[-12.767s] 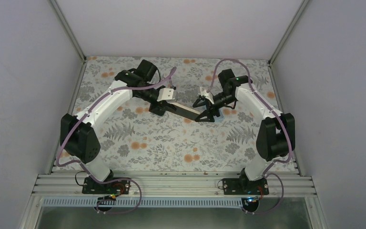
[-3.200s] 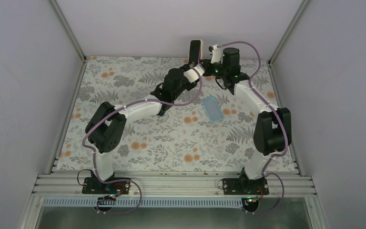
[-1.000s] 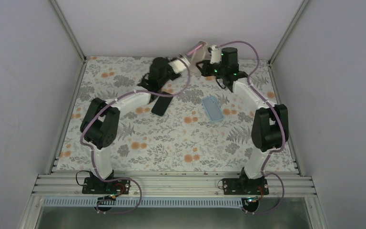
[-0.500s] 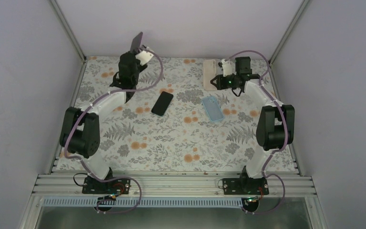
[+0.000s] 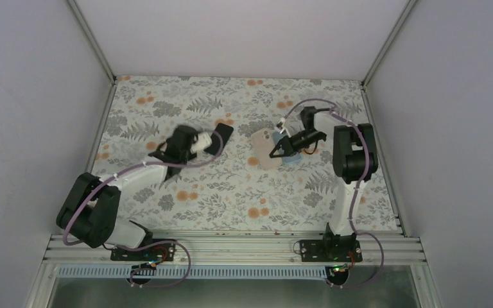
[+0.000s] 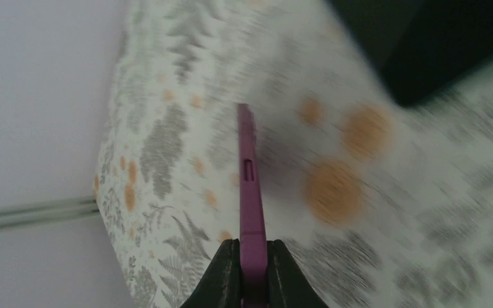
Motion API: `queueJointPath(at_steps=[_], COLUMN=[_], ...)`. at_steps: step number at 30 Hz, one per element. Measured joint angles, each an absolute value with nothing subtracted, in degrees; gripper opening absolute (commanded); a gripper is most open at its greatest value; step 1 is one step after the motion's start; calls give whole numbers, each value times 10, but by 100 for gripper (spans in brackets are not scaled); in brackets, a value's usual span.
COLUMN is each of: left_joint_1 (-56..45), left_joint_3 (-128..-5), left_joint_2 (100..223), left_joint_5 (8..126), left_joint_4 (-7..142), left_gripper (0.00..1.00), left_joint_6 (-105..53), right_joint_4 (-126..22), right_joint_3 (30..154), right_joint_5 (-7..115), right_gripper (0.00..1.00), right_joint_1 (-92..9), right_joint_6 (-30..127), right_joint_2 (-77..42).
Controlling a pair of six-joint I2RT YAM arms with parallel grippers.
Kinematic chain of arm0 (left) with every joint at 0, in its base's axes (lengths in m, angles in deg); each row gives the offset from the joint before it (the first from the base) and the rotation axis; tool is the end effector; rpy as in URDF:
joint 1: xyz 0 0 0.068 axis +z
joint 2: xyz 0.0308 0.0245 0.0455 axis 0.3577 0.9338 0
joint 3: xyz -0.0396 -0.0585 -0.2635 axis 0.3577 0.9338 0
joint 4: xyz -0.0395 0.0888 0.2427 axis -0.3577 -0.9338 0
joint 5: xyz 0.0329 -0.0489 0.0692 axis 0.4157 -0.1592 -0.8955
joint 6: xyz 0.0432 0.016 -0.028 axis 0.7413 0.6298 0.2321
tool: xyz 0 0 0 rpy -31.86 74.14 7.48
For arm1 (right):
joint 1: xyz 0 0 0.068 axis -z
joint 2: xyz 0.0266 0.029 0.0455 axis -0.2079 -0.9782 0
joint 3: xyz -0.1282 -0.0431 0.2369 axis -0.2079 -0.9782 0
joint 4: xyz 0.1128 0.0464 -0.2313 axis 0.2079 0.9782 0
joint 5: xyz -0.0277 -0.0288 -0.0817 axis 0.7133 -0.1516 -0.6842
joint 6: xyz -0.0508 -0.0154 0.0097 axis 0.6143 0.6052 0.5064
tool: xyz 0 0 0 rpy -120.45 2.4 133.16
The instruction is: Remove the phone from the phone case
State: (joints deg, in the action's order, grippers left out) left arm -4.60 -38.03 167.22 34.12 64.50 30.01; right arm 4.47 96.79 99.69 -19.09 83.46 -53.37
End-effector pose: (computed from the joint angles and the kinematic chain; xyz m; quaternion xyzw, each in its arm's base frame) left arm 0.2701 -0.1128 0.2080 0.4289 0.7733 0.2579 0.3893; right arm 0.3594 0.0736 0.1546 -0.2542 0.8549 0.4494 0.0502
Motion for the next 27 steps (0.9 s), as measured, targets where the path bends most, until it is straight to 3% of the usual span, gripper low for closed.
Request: queueJointPath(at_steps=[4, 11, 12, 14, 18, 19, 20, 21, 27], left_joint_1=[-110, -131, -135, -147, -184, -197, -208, -220, -253], left_joint_3=[-307, -300, -299, -298, -277, -269, -264, -265, -310], left_joint_2=[1667, 1665, 1668, 1673, 1673, 1672, 1667, 1654, 1576], left_joint_5=[285, 236, 231, 223, 259, 276, 291, 299, 442], left_joint_4=[636, 633, 632, 625, 564, 539, 517, 505, 384], left_gripper=[2, 3, 11, 42, 77, 97, 100, 100, 100], left_joint_6=[321, 328, 328, 326, 317, 314, 316, 315, 309], right_joint_4=[78, 83, 83, 79, 73, 71, 71, 70, 82], right_joint_3=[954, 956, 956, 956, 956, 956, 956, 956, 988], right_joint_5=[1010, 1025, 1024, 1017, 1004, 998, 993, 989, 954], right_gripper=[4, 4, 8, 30, 64, 71, 79, 97, 100], right_joint_1=[-238, -297, -297, -296, -292, -292, -291, -291, -291], right_joint_6=[853, 850, 849, 844, 828, 828, 826, 825, 827], right_joint_2=[-555, -555, -557, -558, -559, -559, -559, -559, -558])
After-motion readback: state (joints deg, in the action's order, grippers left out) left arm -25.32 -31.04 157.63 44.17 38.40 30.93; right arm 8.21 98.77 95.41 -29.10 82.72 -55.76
